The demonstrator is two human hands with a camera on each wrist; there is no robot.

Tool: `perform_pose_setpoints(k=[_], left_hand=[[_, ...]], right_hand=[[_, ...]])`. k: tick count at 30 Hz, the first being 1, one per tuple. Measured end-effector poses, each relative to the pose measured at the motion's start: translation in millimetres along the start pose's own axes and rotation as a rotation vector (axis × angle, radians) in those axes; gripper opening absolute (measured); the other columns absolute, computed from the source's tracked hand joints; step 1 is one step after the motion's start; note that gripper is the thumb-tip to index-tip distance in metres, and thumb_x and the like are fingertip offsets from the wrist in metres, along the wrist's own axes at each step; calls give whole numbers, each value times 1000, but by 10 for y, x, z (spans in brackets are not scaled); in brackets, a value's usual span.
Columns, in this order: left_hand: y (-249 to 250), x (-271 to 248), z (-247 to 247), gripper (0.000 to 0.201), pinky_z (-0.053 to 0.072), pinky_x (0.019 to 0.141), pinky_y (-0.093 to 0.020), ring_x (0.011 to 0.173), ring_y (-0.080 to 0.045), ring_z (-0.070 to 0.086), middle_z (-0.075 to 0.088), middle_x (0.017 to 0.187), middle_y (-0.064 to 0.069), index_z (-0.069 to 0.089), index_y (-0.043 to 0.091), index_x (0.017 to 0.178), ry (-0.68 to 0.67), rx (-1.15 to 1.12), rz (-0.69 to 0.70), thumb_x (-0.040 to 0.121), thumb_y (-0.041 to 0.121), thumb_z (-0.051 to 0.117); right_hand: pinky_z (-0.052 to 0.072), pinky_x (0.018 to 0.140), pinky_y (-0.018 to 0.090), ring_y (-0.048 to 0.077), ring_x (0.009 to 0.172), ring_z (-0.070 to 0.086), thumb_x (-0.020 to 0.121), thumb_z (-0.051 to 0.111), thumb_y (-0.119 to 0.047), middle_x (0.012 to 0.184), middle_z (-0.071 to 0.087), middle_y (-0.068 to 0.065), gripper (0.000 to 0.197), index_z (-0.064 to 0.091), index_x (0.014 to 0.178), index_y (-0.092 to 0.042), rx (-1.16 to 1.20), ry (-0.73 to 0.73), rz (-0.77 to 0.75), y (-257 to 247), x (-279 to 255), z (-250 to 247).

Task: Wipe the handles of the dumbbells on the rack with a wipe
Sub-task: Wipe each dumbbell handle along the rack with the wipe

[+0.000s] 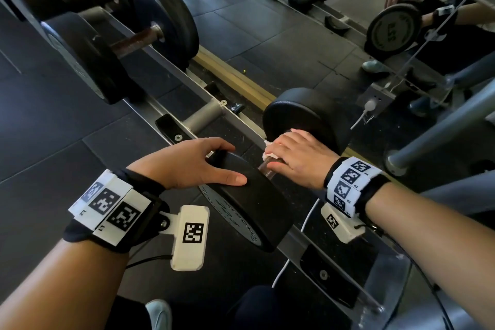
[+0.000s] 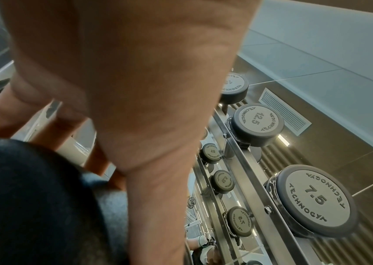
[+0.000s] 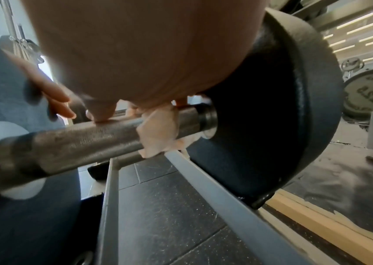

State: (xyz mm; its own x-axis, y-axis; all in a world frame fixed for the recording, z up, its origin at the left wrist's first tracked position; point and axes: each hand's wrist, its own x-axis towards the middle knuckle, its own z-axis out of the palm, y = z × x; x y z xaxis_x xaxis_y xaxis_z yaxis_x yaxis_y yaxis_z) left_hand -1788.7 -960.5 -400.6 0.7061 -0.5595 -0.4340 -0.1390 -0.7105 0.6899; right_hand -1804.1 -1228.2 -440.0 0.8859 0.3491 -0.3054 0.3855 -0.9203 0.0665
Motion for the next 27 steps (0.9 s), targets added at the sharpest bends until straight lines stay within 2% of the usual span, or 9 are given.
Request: perform_pose_setpoints(k=[2, 8, 10, 12, 15, 19, 22, 24, 27], left_hand=[[-2, -1, -2, 93, 43, 93, -29, 111, -10, 53, 49, 123, 14, 40, 45, 139, -4, 0, -2, 55, 75, 63], [-9, -1, -3, 90, 42, 93, -27, 110, -9, 53, 51, 123, 14, 41, 44, 140, -8, -6, 6, 58, 73, 64], [-14, 6, -3, 89, 41, 93, -27, 112, -10, 53, 51, 124, 14, 41, 44, 139, 0, -13, 8, 59, 72, 65], [-14, 10, 4, 88, 41, 91, -26, 109, -9, 53, 50, 121, 15, 41, 44, 139, 4, -22, 2, 59, 71, 65], [-19, 6, 11, 89, 42, 83, -21, 100, 1, 53, 49, 110, 22, 42, 45, 138, -1, -44, 13, 56, 72, 65], [-66, 0, 43, 86, 43, 103, -38, 118, -12, 51, 48, 129, 13, 42, 45, 139, 6, -103, 15, 61, 68, 67], [-114, -48, 94, 81, 45, 103, -38, 119, -12, 52, 50, 132, 13, 41, 50, 138, -8, -225, 43, 63, 64, 68], [-125, -57, 110, 77, 45, 102, -35, 118, -10, 53, 51, 131, 14, 41, 53, 136, -14, -268, 49, 65, 62, 68], [-121, -45, 115, 75, 44, 106, -38, 119, -10, 53, 51, 133, 12, 40, 55, 138, -13, -289, 42, 69, 60, 68]], right_hand=[[6, 124, 43, 12, 140, 32, 101, 28, -52, 139, 46, -9, 42, 42, 136, -33, 60, 21, -3, -82, -24, 8], [-3, 120, 35, 7, 139, 35, 100, 47, -23, 137, 51, -12, 39, 47, 138, -32, 259, 59, -197, -230, -121, -16], [-1, 122, 35, 8, 142, 32, 98, 55, -13, 141, 51, -10, 46, 48, 138, -34, 245, 49, -132, -83, -59, -82], [6, 126, 41, 12, 148, 24, 95, 56, -5, 149, 46, -4, 54, 48, 139, -35, 268, 15, -29, 14, -41, -145], [0, 124, 51, 15, 150, 19, 99, 41, -17, 153, 43, -1, 43, 50, 135, -40, 347, -6, -98, -72, -82, -90], [-5, 124, 45, 8, 150, 15, 102, 42, -16, 154, 42, -6, 45, 46, 141, -38, 360, -49, -216, -156, -135, 6], [8, 123, 47, 22, 152, 9, 100, 48, -12, 162, 27, 0, 58, 39, 143, -49, 257, -42, -68, 38, -99, -98], [20, 120, 48, 25, 153, 10, 97, 52, -8, 163, 23, 2, 64, 38, 144, -49, 250, -29, 29, 115, -111, -165], [21, 119, 49, 28, 152, 12, 98, 50, -8, 162, 25, 4, 61, 41, 142, -48, 284, 4, 33, 50, -141, -139]])
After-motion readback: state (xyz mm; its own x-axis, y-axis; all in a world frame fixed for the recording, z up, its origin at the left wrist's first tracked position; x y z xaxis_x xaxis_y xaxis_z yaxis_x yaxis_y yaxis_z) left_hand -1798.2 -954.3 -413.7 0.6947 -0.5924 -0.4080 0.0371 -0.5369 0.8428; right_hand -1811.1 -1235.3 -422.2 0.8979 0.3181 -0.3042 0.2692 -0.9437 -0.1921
